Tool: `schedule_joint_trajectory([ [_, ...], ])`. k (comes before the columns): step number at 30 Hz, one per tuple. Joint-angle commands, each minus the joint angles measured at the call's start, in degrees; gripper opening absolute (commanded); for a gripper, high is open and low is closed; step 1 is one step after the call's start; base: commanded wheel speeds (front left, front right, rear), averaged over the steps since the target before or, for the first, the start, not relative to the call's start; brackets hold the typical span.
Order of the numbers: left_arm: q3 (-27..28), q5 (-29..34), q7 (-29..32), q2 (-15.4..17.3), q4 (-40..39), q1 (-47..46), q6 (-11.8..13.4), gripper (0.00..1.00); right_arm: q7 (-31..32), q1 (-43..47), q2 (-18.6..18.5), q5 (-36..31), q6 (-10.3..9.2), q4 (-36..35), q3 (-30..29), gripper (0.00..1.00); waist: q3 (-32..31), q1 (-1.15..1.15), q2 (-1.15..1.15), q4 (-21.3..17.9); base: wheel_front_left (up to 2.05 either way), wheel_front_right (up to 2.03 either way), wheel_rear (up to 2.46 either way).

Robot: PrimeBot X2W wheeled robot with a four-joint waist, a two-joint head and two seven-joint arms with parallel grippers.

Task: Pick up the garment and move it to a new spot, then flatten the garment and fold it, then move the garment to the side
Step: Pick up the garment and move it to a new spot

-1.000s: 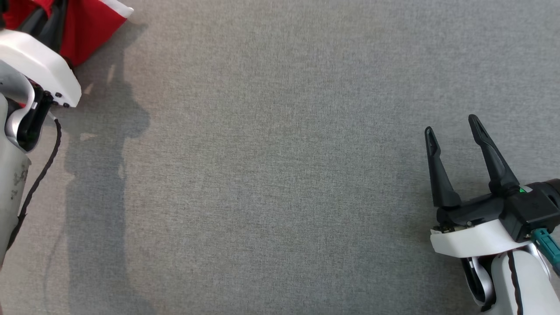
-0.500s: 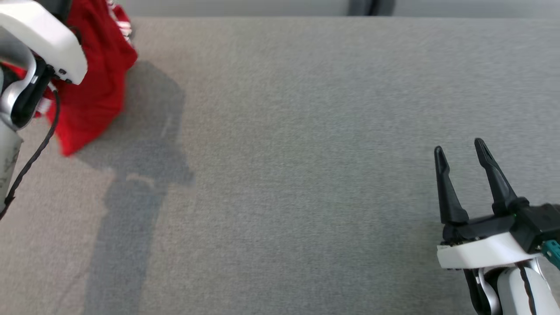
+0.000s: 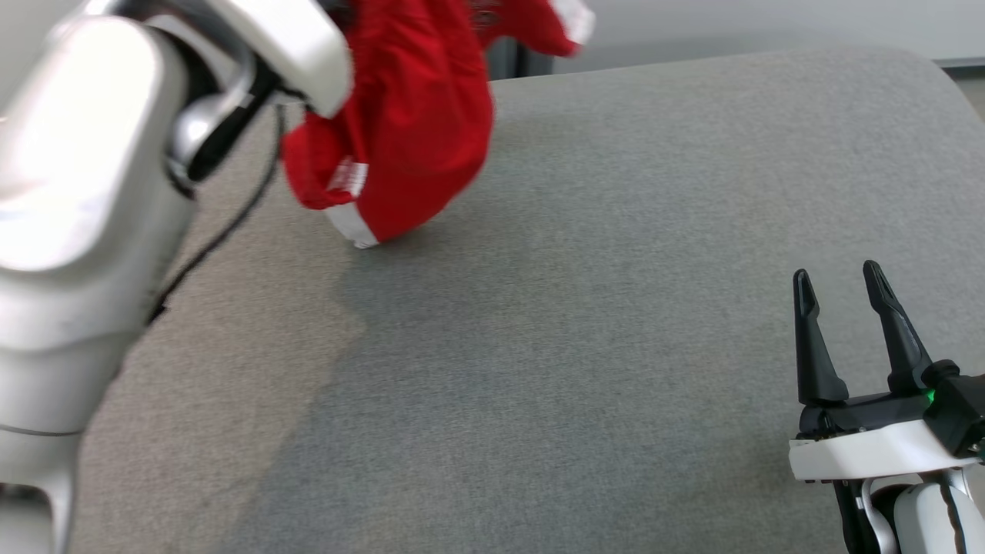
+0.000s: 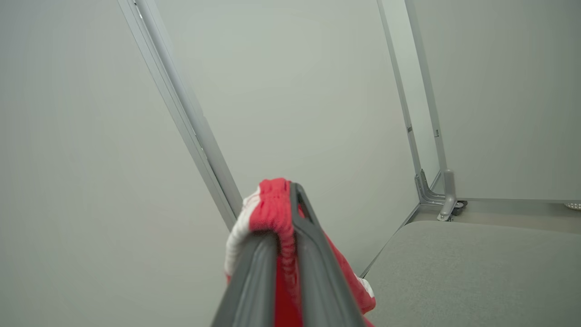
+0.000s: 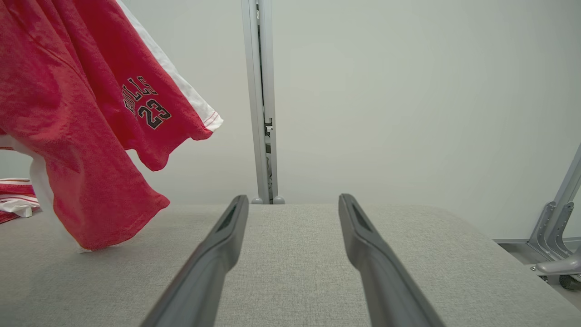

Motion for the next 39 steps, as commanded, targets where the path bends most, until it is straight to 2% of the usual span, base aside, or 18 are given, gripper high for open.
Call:
schedule_joint_trajectory([
  [1, -0.6, 0.2, -1.1, -1.1, -0.3, 0.2, 0.1, 0.00, 0.0, 0.2, -0.3, 0.5, 0.01, -0.2, 0.0, 1.00, 0.6, 0.00, 0.00, -1.4, 0.00, 0.00, 0.00],
  [9, -3.9, -1.9, -8.4, -7.2, 2.0, 10.4, 0.4, 0.00, 0.0, -0.2, -0.3, 1.1, 0.01, -0.2, -0.6, 1.00, 2.6, 0.00, 0.00, -2.9, 0.00, 0.00, 0.00],
  [15, -5.4, -2.6, -12.8, -7.2, 8.0, 20.9, 2.2, 0.00, 0.0, -0.1, -0.3, 1.3, 0.01, -0.4, -1.3, 1.00, 3.0, 0.00, 0.00, -2.4, 0.00, 0.00, 0.00],
  [21, -4.0, -4.4, -15.6, -6.5, 12.6, 29.2, 4.2, 0.00, 0.0, 0.1, -0.3, 1.1, 0.01, -0.3, -1.6, 1.00, 2.8, 0.00, 0.00, -1.0, 0.00, 0.00, 0.00],
  [33, 0.7, -5.2, -17.0, -7.2, 10.7, 40.8, 3.4, 0.00, 0.0, 1.1, -0.3, 0.4, 0.01, 0.4, -1.2, 1.00, 1.1, 0.00, 0.00, 0.8, 0.00, 0.00, 0.00],
  [36, 2.2, -4.5, -17.0, -8.2, 8.8, 44.2, 2.9, 0.19, 0.0, 1.5, -0.3, 0.3, 0.01, 0.6, -1.0, 1.00, 0.4, 0.00, 0.00, 0.9, 0.00, 0.00, 0.00],
  [37, 2.2, -4.5, -17.0, -8.2, 8.8, 44.2, 2.9, 0.19, 0.0, 1.5, -0.3, 0.3, 0.01, 0.6, -1.0, 1.00, 0.4, 0.00, 0.00, 0.9, 0.00, 0.00, 0.00],
  [38, 3.4, -4.2, -17.0, -8.9, 7.6, 46.3, 2.6, 0.27, 0.0, 1.8, -0.3, 0.2, 0.01, 0.7, -0.9, 1.00, -0.1, 0.00, 0.00, 0.9, 0.00, 0.00, 0.00],
  [39, 3.9, -4.0, -17.0, -9.2, 7.1, 47.4, 2.5, 0.29, 0.0, 2.1, -0.3, 0.1, 0.01, 0.8, -0.9, 1.00, -0.4, 0.00, 0.00, 1.0, 0.00, 0.00, 0.00],
])
